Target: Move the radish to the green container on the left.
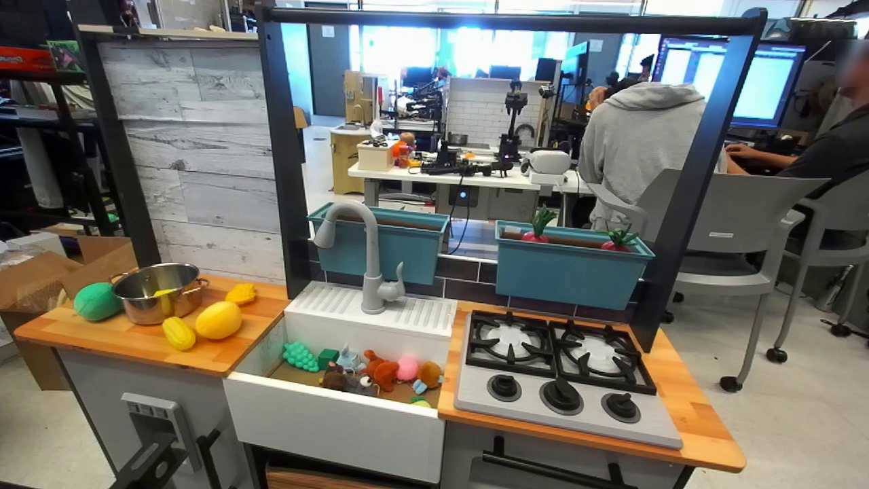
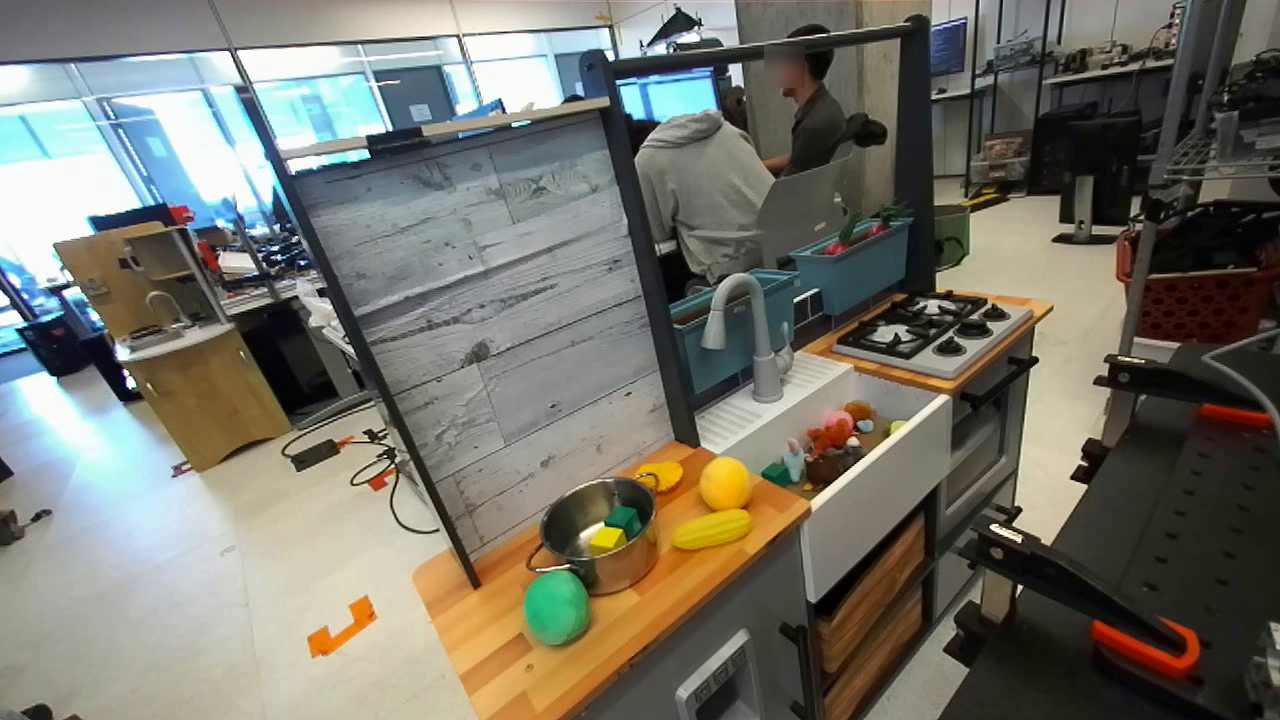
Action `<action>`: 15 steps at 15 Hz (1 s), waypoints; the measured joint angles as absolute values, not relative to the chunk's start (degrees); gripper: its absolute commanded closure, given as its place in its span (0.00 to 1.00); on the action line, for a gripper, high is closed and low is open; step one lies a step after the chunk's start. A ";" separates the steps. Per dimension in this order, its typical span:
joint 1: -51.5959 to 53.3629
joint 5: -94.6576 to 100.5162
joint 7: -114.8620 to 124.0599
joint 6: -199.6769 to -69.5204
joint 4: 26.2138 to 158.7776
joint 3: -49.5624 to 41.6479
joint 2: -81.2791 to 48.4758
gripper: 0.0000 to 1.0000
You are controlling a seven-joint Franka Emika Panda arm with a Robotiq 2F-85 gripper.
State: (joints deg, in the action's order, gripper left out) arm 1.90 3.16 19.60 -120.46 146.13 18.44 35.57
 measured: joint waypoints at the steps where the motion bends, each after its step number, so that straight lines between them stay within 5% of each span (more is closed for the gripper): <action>1: 1.94 3.17 19.60 -120.46 146.13 18.39 35.55 0.00; 9: -2.39 19.51 30.42 -130.46 147.08 21.98 24.19 0.00; 15: -22.96 50.00 54.74 -135.76 144.79 36.23 7.34 0.00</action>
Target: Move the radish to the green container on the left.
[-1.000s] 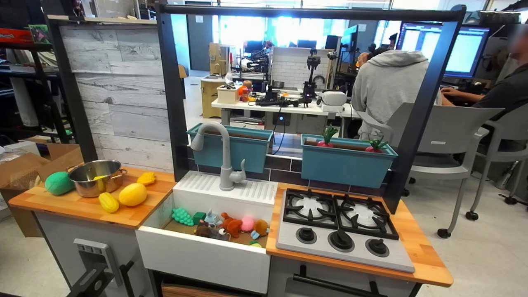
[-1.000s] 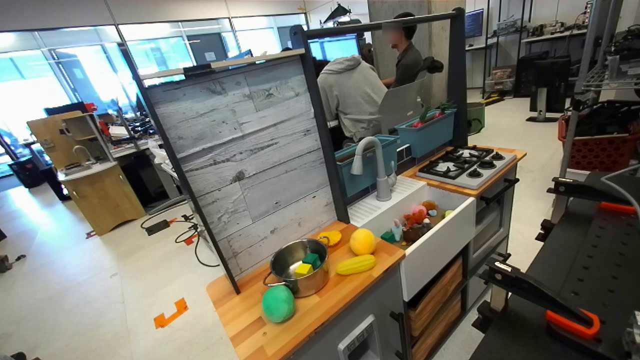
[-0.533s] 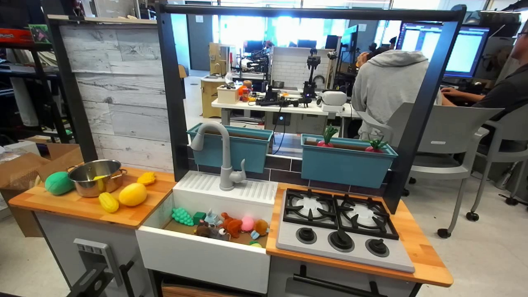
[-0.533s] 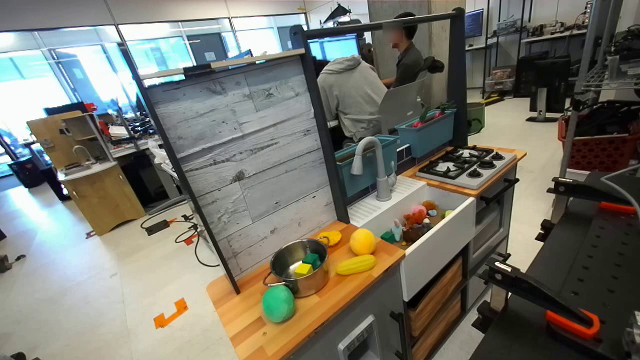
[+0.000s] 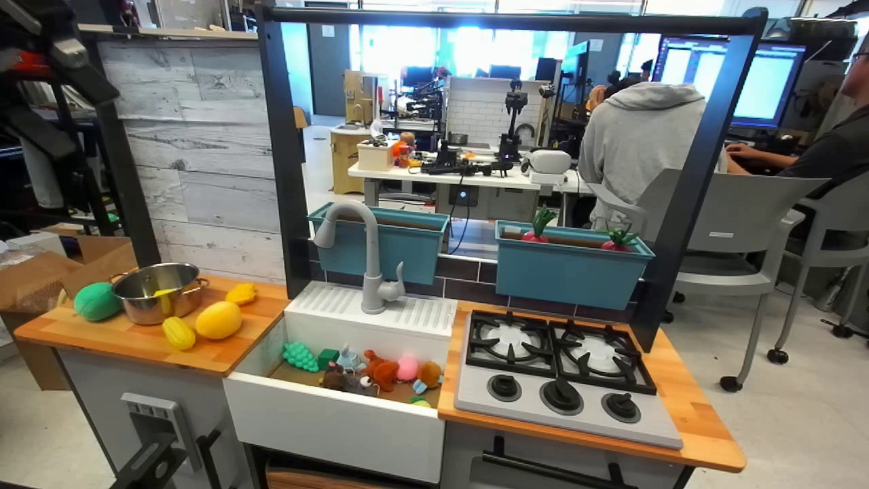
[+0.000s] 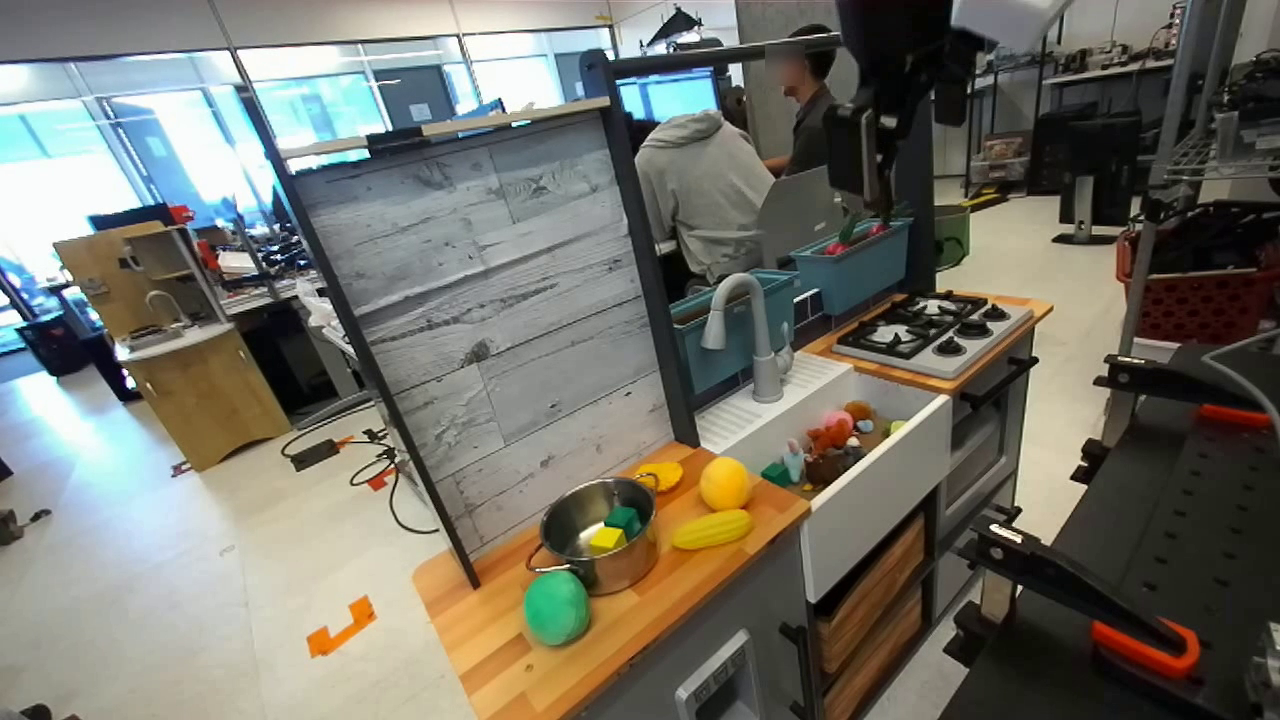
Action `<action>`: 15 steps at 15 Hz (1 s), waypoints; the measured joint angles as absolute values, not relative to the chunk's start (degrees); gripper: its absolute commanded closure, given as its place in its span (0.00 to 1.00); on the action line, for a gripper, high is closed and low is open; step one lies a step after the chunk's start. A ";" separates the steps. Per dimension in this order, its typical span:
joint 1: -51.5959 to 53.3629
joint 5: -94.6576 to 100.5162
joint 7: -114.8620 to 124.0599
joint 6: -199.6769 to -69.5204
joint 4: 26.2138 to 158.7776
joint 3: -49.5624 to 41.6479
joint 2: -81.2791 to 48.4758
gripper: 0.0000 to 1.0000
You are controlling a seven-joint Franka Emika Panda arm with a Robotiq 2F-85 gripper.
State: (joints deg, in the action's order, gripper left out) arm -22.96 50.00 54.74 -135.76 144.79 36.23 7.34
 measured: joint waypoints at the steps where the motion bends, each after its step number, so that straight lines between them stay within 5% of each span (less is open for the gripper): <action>1: -25.41 54.98 59.23 -134.25 144.10 38.14 5.47 0.00; 4: -26.62 68.73 73.66 -127.77 140.92 36.76 -0.80 0.00; 9: -12.23 74.93 91.15 -125.94 130.69 14.74 -17.61 0.00; 15: -6.98 74.93 106.05 -132.60 110.88 1.63 -37.45 0.00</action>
State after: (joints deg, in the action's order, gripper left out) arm -6.98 74.93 106.05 -132.60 110.88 1.63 -37.45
